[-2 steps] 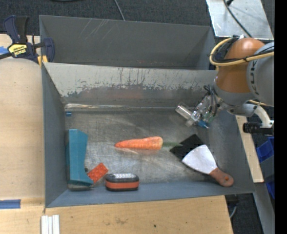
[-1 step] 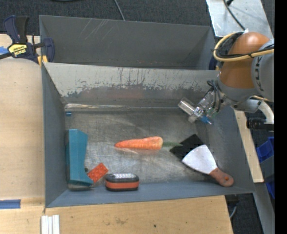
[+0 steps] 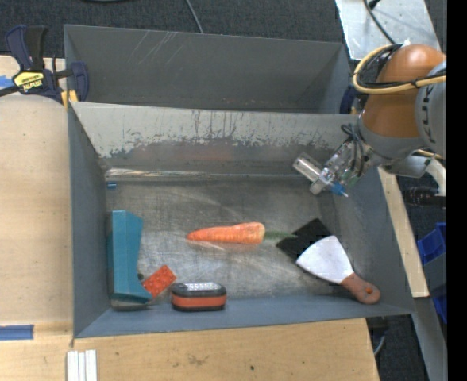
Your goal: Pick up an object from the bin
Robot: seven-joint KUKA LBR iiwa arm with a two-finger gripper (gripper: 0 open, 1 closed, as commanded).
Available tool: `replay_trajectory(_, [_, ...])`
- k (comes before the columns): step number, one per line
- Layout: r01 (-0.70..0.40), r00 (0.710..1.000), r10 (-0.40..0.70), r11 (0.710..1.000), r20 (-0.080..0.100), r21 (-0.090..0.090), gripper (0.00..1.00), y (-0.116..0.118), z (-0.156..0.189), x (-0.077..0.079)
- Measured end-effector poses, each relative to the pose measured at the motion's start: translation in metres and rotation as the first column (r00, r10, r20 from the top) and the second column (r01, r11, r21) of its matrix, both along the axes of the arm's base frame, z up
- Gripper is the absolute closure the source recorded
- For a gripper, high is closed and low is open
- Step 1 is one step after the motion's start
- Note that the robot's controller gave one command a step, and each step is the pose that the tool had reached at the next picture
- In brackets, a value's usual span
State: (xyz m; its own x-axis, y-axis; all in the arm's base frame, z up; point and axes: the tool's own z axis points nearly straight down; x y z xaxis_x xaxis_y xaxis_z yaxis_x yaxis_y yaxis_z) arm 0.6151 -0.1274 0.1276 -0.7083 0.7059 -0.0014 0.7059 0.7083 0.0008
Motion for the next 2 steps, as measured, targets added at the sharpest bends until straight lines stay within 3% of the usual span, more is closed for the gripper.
replay_trajectory(2, [-0.001, 1.000, 0.001, 1.000, -0.003, 0.000, 1.00, 0.000, 0.027, 0.000])
